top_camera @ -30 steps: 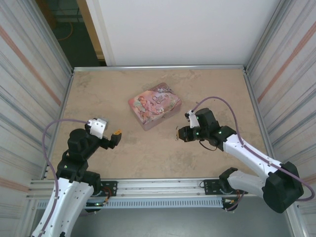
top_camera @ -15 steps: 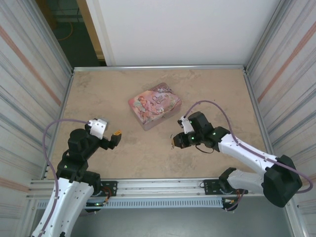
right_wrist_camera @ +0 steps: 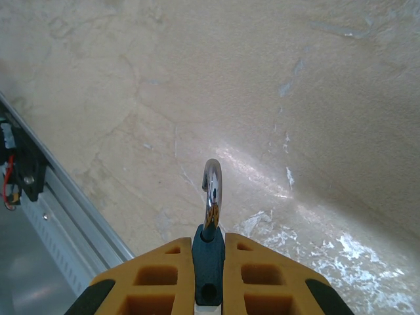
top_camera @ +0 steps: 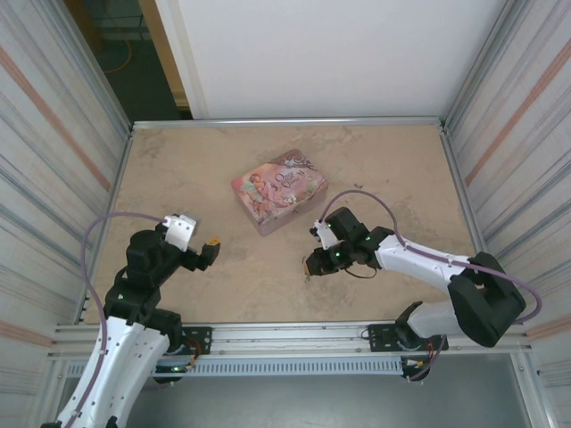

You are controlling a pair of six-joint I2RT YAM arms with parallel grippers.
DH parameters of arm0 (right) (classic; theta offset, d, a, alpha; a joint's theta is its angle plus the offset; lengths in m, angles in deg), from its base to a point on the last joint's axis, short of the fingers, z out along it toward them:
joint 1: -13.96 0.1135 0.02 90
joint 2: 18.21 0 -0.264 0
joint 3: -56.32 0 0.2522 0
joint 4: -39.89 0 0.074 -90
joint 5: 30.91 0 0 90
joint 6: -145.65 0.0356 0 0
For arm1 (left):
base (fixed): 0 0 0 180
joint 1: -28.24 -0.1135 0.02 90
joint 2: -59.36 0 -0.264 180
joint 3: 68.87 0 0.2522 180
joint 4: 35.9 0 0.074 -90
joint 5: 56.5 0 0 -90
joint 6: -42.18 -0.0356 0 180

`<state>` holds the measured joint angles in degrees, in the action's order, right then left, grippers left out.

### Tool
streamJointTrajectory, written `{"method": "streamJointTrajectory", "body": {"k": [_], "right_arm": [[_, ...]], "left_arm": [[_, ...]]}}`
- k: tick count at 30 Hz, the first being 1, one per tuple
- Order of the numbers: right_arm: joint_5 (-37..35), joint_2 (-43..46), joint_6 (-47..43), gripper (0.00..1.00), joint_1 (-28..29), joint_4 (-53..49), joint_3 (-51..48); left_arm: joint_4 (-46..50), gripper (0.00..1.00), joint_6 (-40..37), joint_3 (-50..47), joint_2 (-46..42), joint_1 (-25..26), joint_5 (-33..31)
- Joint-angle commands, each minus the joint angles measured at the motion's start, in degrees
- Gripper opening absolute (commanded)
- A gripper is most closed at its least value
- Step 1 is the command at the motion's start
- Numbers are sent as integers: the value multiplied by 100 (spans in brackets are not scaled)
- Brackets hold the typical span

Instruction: Unlock a padlock with a key

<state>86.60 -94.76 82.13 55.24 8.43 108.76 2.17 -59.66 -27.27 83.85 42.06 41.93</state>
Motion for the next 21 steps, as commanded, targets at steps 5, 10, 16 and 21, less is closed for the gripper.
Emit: {"method": "streamJointTrajectory", "body": {"k": [5, 10, 16, 21], "right_arm": [[124, -452, -42, 0, 118, 216, 68], [123, -682, -81, 0, 173, 219, 96], [117, -895, -91, 0, 205, 299, 88], [116, -1002, -99, 0, 198, 319, 118]], "left_arm": [[140, 99, -117, 106, 97, -29, -71], [157, 99, -126, 108, 134, -29, -65], [168, 99, -126, 109, 146, -29, -65], [177, 99, -126, 108, 161, -29, -60]]}}
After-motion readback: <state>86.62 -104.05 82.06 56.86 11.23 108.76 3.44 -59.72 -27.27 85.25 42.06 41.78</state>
